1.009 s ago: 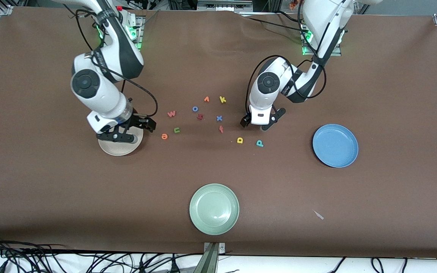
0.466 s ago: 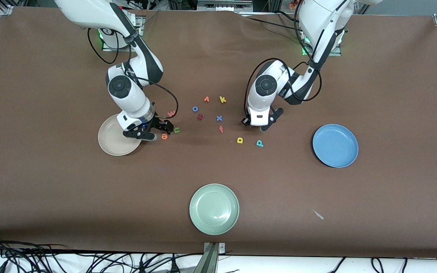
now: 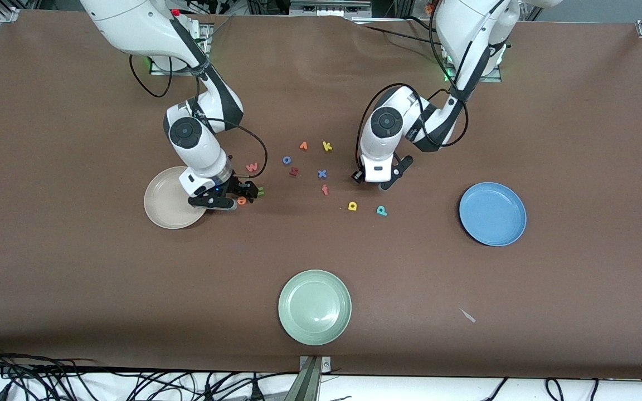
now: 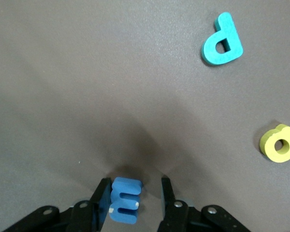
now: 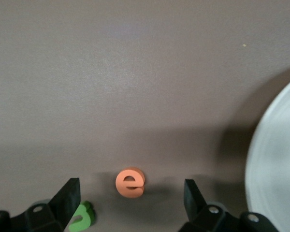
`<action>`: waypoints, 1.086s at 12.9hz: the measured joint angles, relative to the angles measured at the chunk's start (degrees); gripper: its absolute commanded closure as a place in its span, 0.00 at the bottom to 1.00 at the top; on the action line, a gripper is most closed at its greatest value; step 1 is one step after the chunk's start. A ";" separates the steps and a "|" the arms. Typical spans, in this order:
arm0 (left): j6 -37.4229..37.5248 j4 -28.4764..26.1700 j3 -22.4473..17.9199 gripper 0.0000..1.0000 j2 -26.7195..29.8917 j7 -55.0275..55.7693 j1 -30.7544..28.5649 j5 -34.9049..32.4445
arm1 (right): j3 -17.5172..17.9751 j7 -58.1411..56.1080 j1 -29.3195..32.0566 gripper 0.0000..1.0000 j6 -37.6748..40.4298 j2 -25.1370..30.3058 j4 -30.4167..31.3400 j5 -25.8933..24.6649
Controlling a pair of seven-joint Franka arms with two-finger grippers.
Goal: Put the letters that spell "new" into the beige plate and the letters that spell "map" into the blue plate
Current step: 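Grasp orange e with the right gripper while the left gripper grasps blue E, then release e over the white plate while the left gripper releases E over its plate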
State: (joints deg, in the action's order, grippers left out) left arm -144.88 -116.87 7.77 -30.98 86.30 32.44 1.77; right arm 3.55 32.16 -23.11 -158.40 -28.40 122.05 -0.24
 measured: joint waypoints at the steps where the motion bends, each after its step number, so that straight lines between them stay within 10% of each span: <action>1: 0.01 0.00 0.00 0.60 0.00 0.01 0.05 0.00 | 0.00 0.00 0.00 0.15 -0.16 -0.20 -0.10 -0.04; 6: 0.02 0.19 -0.11 1.00 0.01 0.05 0.46 0.00 | 0.03 0.25 -0.04 0.38 -0.19 -1.39 -0.57 -1.94; 14: 22.94 11.56 -1.60 1.00 0.01 -12.75 -2.82 -0.75 | 0.07 0.36 -0.32 0.83 -0.25 -1.65 -0.96 -2.42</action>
State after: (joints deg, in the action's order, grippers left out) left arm -121.94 -105.31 6.16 -30.96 73.55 29.62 1.02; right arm 3.63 32.53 -23.43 -158.65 -30.05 121.09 -2.66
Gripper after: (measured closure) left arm 0.722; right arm 0.670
